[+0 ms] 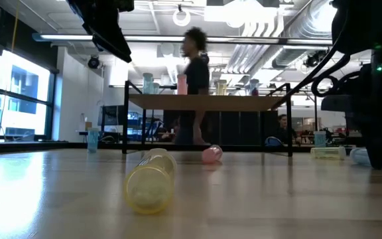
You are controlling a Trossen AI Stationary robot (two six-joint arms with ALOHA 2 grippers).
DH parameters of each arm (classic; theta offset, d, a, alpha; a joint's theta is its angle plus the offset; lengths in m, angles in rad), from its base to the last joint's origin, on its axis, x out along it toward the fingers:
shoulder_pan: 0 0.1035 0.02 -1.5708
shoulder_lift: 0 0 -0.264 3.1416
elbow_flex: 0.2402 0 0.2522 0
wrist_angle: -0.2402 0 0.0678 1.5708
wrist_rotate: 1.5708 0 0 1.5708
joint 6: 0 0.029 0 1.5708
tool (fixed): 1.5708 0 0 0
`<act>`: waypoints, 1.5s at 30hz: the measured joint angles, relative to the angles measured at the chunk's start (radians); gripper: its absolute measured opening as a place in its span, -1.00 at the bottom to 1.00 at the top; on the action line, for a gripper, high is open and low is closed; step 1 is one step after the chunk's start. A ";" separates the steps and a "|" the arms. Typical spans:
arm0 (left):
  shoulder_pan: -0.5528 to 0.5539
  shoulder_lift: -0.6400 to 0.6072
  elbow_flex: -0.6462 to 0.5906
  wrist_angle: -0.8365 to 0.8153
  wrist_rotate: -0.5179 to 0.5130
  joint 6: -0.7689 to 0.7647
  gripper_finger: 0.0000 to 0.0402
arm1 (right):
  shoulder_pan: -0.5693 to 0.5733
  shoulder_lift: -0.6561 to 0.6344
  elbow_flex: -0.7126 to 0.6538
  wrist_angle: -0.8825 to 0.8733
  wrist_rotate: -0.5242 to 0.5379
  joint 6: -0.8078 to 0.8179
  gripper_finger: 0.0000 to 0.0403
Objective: Pick and place medicine bottles onto shelf by color
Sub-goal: Put the blue pill bottle on the shelf
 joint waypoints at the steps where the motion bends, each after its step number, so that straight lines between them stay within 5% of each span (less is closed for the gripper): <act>1: 0.000 0.000 0.000 0.000 0.000 0.000 -0.11 | 0.000 -0.002 0.000 0.000 0.006 -0.005 -0.50; 11: 0.000 0.001 0.000 0.054 0.001 -0.008 -0.10 | 0.000 -0.041 -0.004 0.137 0.125 -0.148 -0.61; 22: -0.003 0.118 0.001 0.241 0.133 0.033 -0.11 | -0.002 -0.103 -0.002 0.687 0.398 -0.755 -0.61; 34: -0.058 0.265 0.000 0.489 0.202 0.045 -0.17 | -0.049 -0.118 -0.002 1.054 0.371 -1.359 -0.61; 45: -0.111 0.270 0.000 0.757 0.247 0.071 -0.21 | -0.070 -0.195 -0.002 1.214 0.305 -1.711 -0.61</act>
